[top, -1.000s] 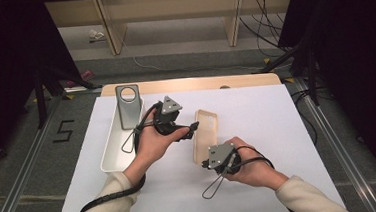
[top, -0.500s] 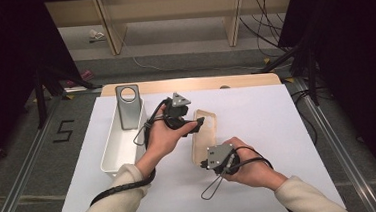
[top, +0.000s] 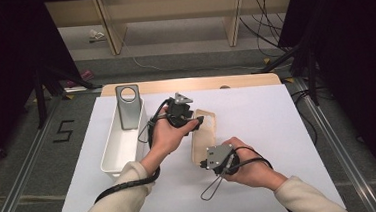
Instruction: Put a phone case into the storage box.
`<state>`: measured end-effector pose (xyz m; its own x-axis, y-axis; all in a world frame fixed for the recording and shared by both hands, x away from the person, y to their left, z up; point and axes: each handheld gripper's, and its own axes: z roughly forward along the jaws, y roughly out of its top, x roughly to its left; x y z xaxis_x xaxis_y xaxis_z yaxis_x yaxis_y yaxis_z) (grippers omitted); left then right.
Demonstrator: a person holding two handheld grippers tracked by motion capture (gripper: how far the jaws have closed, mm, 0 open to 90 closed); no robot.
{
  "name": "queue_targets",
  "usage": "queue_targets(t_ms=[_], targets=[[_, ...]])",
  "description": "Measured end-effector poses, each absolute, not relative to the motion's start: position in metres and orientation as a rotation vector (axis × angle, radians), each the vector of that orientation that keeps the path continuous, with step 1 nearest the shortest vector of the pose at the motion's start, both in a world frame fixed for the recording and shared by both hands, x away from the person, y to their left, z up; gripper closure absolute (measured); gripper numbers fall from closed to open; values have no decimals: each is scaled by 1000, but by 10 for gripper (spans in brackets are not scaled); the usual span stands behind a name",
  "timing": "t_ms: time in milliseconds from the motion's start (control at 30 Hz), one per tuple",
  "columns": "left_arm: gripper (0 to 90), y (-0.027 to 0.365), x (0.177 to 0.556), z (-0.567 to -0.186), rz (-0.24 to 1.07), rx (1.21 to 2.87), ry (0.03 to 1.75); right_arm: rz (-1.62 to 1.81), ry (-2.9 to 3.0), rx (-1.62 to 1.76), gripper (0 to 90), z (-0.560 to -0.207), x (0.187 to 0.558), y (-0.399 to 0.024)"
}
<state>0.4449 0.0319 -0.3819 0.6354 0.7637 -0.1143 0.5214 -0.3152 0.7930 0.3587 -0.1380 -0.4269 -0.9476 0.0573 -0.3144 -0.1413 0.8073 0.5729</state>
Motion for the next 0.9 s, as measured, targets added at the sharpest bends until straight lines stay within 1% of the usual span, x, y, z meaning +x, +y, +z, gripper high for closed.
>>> queue_targets(t_ms=[100, 300, 367, 433, 900], targets=[[593, 31, 445, -382, 346, 1998, 1010, 885, 2661, -81, 883, -427, 359, -137], [625, 32, 447, -383, 327, 1988, 1044, 880, 2657, -88, 883, -426, 358, -136], [669, 33, 446, -382, 332, 1972, 1049, 875, 2668, -79, 883, -427, 357, -136], [694, 34, 446, -381, 317, 1958, 1059, 876, 2661, -92, 884, -427, 358, -136], [788, 36, 442, -376, 233, 1902, 1064, 839, 2685, -79, 883, -433, 361, -134]])
